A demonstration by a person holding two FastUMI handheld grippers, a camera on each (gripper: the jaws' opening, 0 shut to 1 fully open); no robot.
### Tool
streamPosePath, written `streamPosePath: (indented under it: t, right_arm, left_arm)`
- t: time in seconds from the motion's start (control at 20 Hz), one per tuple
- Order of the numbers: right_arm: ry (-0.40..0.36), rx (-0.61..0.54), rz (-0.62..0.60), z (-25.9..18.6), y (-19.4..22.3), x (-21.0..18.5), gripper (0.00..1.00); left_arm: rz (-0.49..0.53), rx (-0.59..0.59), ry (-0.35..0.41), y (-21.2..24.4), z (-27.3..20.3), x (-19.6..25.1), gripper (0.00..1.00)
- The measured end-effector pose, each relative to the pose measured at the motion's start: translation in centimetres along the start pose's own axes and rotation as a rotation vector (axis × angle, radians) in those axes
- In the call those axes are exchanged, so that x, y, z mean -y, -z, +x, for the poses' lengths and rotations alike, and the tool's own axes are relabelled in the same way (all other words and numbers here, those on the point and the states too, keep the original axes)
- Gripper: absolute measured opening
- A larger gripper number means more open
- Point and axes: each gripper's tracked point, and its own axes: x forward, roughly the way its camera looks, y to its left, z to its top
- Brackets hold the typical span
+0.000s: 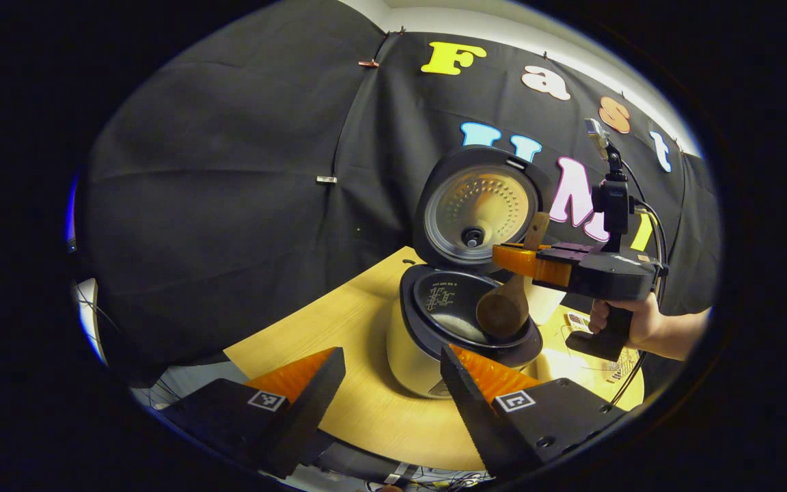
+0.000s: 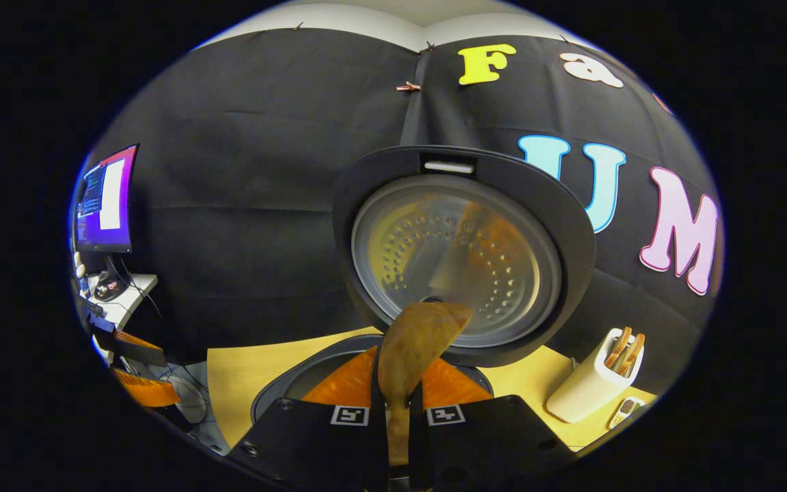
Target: Close the left gripper, press the button to open the rice cooker; take a wooden spoon from the chopstick holder with the right hand, scoop a spoonful of rice and pour it into the rice cooker, then put the wooden spoon back into the chopstick holder.
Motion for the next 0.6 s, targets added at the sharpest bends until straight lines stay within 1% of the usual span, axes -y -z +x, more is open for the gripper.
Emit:
streamPosePath:
  t: [0.15, 0.25, 0.35, 0.5, 0.6]
  right_arm:
    - [0.017, 0.008, 0.077, -0.7, -0.7, 1.0, 0.16]
    - [0.041, 0.015, 0.134, -1.9, -1.2, 2.3, 0.16]
    - [0.080, 0.055, 0.219, -3.1, -2.6, 4.0, 0.16]
    - [0.157, 0.120, 0.361, -5.9, -4.7, 7.7, 0.16]
    - [0.206, 0.159, 0.433, -8.2, -5.6, 10.4, 0.16]
  left_arm:
    - [0.023, 0.007, 0.011, -0.5, 0.0, 0.8, 0.95]
    - [0.034, 0.011, 0.025, -0.6, 0.1, 1.5, 0.95]
    - [0.043, 0.011, 0.044, -0.7, -0.1, 2.6, 0.95]
    - [0.056, 0.008, 0.079, -0.8, 0.1, 4.5, 0.95]
    - [0.068, 0.014, 0.106, -1.1, 0.0, 6.2, 0.95]
